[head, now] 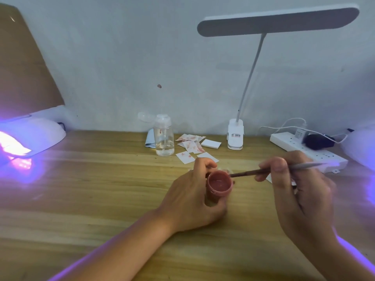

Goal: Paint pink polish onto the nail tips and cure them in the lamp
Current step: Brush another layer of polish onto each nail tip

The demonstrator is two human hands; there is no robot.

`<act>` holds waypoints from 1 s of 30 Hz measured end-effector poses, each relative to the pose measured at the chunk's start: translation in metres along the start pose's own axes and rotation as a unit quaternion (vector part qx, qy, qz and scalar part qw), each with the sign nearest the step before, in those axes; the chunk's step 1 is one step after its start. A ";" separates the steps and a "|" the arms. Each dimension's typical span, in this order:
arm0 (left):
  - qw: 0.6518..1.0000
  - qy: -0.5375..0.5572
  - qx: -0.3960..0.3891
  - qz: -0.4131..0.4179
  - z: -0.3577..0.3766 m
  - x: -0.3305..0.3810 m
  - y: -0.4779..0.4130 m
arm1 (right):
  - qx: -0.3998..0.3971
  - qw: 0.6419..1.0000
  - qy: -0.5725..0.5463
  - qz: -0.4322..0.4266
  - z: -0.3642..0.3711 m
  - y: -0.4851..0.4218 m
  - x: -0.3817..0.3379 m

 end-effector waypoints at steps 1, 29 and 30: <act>1.000 -0.005 -0.001 0.002 0.001 0.000 0.000 | -0.008 1.000 -0.001 -0.003 0.002 0.002 0.000; 0.999 -0.038 -0.020 0.000 0.003 0.002 0.000 | -0.127 0.988 0.074 -0.042 0.028 0.018 0.000; 0.999 -0.039 -0.021 0.000 0.003 0.003 0.000 | -0.127 0.988 0.073 -0.040 0.028 0.017 0.000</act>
Point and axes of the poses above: each hand's wrist, its own y-axis away from the middle knuckle, its own z-axis out of the palm, x = y × z, the point moved 6 cm from there along -y, towards the middle knuckle, and after that the axes turned 9 degrees about -z, right-handed, at the moved point
